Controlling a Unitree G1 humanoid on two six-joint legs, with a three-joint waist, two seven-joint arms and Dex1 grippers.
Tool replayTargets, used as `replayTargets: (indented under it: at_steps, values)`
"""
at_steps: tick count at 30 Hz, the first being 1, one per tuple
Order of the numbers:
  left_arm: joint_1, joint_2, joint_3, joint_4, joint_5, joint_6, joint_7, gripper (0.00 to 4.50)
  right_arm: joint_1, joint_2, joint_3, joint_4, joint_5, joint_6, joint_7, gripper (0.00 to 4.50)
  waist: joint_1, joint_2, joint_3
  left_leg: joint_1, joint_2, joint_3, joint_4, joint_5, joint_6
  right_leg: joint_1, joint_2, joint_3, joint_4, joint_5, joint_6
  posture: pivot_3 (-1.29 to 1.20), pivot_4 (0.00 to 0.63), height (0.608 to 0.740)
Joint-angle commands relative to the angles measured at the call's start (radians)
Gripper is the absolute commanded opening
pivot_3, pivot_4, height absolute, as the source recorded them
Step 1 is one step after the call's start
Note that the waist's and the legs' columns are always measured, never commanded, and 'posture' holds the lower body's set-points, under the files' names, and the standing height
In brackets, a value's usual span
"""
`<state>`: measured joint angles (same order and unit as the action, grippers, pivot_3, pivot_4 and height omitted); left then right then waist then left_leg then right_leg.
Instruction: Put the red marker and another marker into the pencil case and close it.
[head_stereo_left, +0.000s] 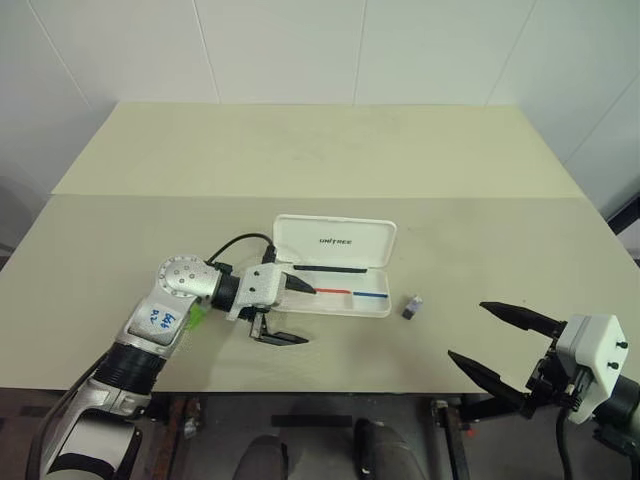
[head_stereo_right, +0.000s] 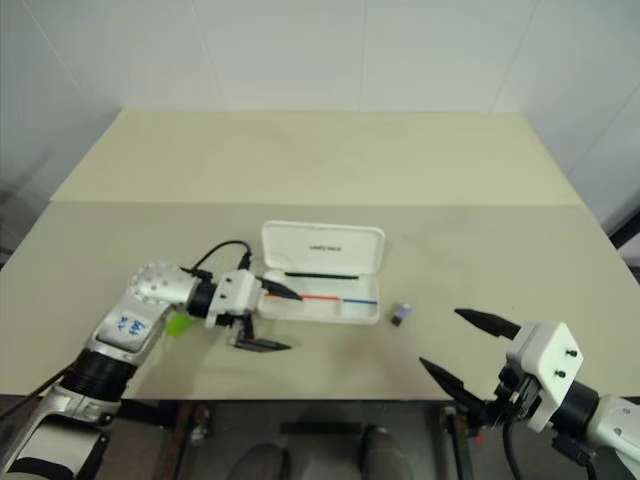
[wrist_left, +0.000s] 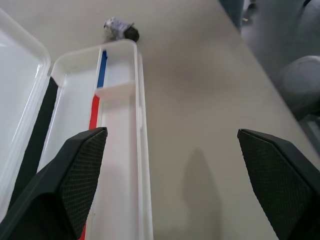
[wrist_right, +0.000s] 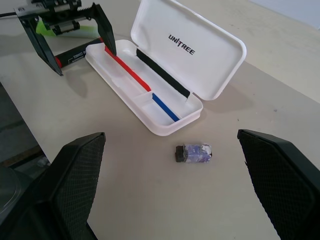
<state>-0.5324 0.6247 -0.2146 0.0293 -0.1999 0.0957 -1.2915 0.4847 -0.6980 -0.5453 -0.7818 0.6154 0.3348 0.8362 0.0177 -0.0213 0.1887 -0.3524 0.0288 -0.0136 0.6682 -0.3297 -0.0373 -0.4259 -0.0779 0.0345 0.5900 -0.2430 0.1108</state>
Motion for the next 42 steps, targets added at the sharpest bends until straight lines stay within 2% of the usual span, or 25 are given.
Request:
replayTargets:
  at_steps: [1,12,21,25,29,32,35,39,42]
  values:
    - [0.003,0.013,0.035,-0.08,-0.068,0.048,-0.009,4.45,-0.009,-0.014,0.004,-0.004,0.007,0.0,0.005,4.5,0.0,0.0,0.0,0.0,0.0,0.0,0.0,0.0,0.0,0.0,0.0,0.0,0.0,0.0,0.0,0.0,0.15,0.74]
    - [0.011,-0.002,0.088,-0.23,-0.219,0.185,0.019,4.45,-0.081,-0.033,0.043,-0.016,0.041,0.034,-0.004,4.5,-0.006,-0.001,0.0,0.0,0.0,0.0,0.0,0.0,0.0,0.0,0.0,0.0,0.0,0.0,0.0,0.0,0.15,0.74]
    - [0.116,-0.013,0.178,-0.363,-0.306,0.216,0.128,4.45,-0.259,-0.041,0.222,-0.018,0.102,0.089,-0.013,4.5,-0.022,-0.002,0.001,0.0,0.0,0.0,0.0,0.0,0.0,0.0,0.0,0.001,0.0,0.0,0.001,0.0,0.15,0.74]
    - [0.222,-0.022,0.285,-0.453,-0.372,0.315,0.279,4.45,-0.335,-0.033,0.266,0.051,0.116,0.08,0.019,4.5,-0.021,-0.003,0.002,0.001,0.0,-0.001,0.0,0.0,0.0,-0.001,0.0,0.001,0.0,0.001,0.001,0.0,0.15,0.74]
    - [0.32,-0.016,0.358,-0.536,-0.383,0.339,0.373,4.45,-0.358,-0.046,0.283,0.107,0.11,0.055,0.082,4.5,-0.021,-0.004,0.002,0.001,0.0,-0.001,-0.001,0.0,0.0,-0.001,0.0,0.001,-0.001,0.001,0.002,0.0,0.15,0.74]
    - [0.431,-0.016,0.445,-0.627,-0.368,0.414,0.519,4.45,-0.387,-0.044,0.264,0.187,0.13,0.017,0.167,4.5,-0.021,-0.004,0.002,0.001,0.0,-0.001,-0.001,0.0,0.0,-0.001,0.0,0.0,-0.001,0.001,0.002,0.0,0.15,0.74]
    - [0.478,-0.014,0.471,-0.667,-0.373,0.44,0.576,4.45,-0.399,-0.049,0.26,0.228,0.128,0.001,0.209,4.5,-0.019,-0.005,0.003,0.001,0.0,-0.001,-0.001,0.0,0.0,-0.001,0.0,0.0,-0.001,0.001,0.001,0.0,0.15,0.74]
    - [0.6,-0.072,0.497,-0.742,-0.278,0.491,0.784,4.45,-0.408,-0.058,0.239,0.347,0.132,-0.041,0.32,4.5,-0.02,-0.005,0.003,0.002,0.0,0.0,0.0,0.0,0.0,0.0,0.0,0.001,-0.001,0.0,0.0,0.0,0.15,0.74]
    - [0.648,-0.091,0.479,-0.773,-0.244,0.5,0.844,4.45,-0.399,-0.056,0.238,0.38,0.126,-0.061,0.363,4.5,-0.02,-0.005,0.003,0.002,0.0,0.0,-0.001,0.0,0.0,-0.001,0.0,0.001,-0.001,0.0,0.0,0.0,0.15,0.74]
